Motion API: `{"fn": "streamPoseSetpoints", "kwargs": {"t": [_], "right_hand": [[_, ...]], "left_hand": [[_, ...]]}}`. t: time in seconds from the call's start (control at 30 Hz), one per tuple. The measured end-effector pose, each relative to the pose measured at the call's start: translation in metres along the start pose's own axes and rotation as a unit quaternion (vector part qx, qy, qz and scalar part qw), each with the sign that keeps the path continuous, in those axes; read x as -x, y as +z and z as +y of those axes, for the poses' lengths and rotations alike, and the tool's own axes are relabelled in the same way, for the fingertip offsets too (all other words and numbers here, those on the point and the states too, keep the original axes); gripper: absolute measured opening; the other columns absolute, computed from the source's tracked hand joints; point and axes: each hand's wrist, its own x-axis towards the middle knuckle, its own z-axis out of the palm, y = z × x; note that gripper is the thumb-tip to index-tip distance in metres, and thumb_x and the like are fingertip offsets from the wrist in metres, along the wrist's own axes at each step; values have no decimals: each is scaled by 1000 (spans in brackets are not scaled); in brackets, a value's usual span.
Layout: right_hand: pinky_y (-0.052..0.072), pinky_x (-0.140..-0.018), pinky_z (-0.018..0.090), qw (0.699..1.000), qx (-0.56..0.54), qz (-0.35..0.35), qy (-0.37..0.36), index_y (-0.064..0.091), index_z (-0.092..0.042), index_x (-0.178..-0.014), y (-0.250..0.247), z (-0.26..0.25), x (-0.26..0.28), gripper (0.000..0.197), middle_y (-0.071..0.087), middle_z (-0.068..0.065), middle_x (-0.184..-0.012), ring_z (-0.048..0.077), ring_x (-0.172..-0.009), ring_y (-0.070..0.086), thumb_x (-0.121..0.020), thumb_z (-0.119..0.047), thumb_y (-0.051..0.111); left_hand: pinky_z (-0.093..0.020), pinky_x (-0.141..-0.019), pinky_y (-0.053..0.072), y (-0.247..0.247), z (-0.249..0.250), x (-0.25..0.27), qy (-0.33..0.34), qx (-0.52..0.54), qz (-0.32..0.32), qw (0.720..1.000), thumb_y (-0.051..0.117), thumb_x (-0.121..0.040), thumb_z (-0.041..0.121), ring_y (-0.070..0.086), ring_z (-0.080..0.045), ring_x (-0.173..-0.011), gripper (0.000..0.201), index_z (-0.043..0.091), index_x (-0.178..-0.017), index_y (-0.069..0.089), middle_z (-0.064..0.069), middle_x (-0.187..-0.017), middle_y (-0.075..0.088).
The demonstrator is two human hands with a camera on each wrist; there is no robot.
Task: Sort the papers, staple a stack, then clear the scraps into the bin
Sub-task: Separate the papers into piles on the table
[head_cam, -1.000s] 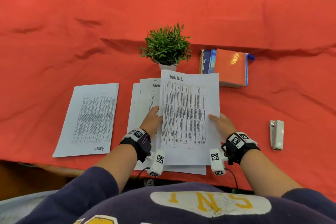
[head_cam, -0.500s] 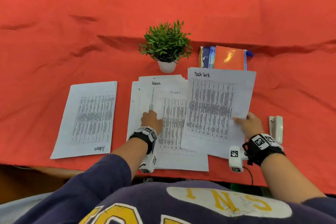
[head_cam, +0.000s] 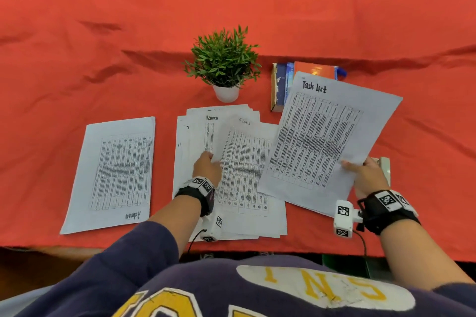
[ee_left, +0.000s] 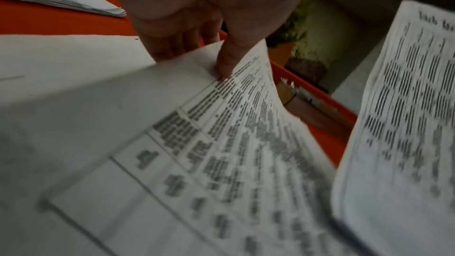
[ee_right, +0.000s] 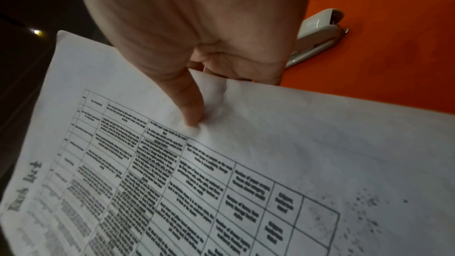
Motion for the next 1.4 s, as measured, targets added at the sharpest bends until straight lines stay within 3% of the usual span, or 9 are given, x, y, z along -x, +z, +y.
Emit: {"fn": "streamPoseSetpoints", "kwargs": {"t": [0.17, 0.3, 0.43, 0.63, 0.77, 0.93, 1.13, 1.27, 1.4], "right_hand": [[51, -94, 47, 994, -19, -88, 63, 58, 0, -122, 26, 1, 0, 68, 66, 17, -118, 34, -104, 65, -60, -11, 84], [45, -99, 50, 990, 25, -110, 81, 54, 1, -124, 54, 10, 2, 35, 60, 21, -125, 36, -106, 61, -90, 5, 53], [47, -97, 48, 988, 76, -114, 65, 54, -6, -121, 74, 17, -1, 31, 61, 17, -124, 30, -99, 63, -92, 3, 51], [50, -88, 42, 979, 186, -74, 22, 38, -14, -122, 76, 18, 1, 49, 58, 10, -114, 26, -97, 59, -85, 0, 66], [48, -97, 47, 970, 232, -71, 12, 60, -8, -119, 56, 19, -6, 37, 66, 12, -116, 29, -105, 63, -83, 1, 65], [47, -95, 44, 989, 143, -13, 24, 62, -12, -107, 20, 13, -10, 28, 66, 10, -105, 26, -89, 63, -85, 6, 61], [45, -94, 45, 994, 106, 17, 26, 63, -18, -91, -12, 8, -10, 24, 65, 2, -97, 30, -101, 59, -86, 6, 59], [46, -94, 45, 993, 111, 22, 24, 62, -18, -89, -17, 6, -9, 22, 65, 1, -95, 30, -96, 59, -85, 4, 60], [46, -92, 42, 995, 98, 21, 30, 62, -18, -93, -15, 7, -11, 25, 65, 2, -98, 28, -96, 60, -86, 6, 59]], "left_hand": [[-24, -52, 37, -12, 19, -1, 52, 87, 5, 995, 47, -96, 11, 50, -21, -69, 3, 9, -94, 49, -9, -87, 56], [-35, -83, 49, -13, 33, 3, 38, 189, -39, 981, 55, -94, 17, 60, -22, -88, 12, 12, -105, 56, -7, -103, 65], [-39, -101, 47, -2, 39, 11, 28, 210, -73, 975, 58, -91, 28, 63, -15, -99, 21, 17, -108, 57, 4, -107, 66], [-28, -83, 48, 6, 50, 26, 59, 166, -86, 981, 48, -98, 19, 58, -15, -94, 24, 14, -121, 54, 2, -113, 62], [-19, -71, 47, 12, 38, 23, 70, 118, -66, 988, 51, -96, 17, 59, -15, -87, 9, 17, -105, 55, 2, -98, 62], [-40, -99, 46, 11, 1, 5, -19, -83, 22, 996, 62, -90, 27, 49, -29, -119, 30, 11, -115, 57, -13, -126, 48], [-41, -99, 43, 14, -12, -2, -46, -135, 12, 990, 72, -82, 21, 43, -32, -124, 60, 5, -130, 40, -16, -131, 45], [-39, -89, 47, 13, -12, -5, -20, -130, 21, 991, 64, -83, 4, 50, -32, -116, 42, 3, -120, 44, -16, -123, 52], [-28, -63, 45, 14, -6, 2, 55, -90, 40, 994, 48, -86, -1, 58, -26, -85, 14, 12, -83, 51, -7, -92, 58]]}}
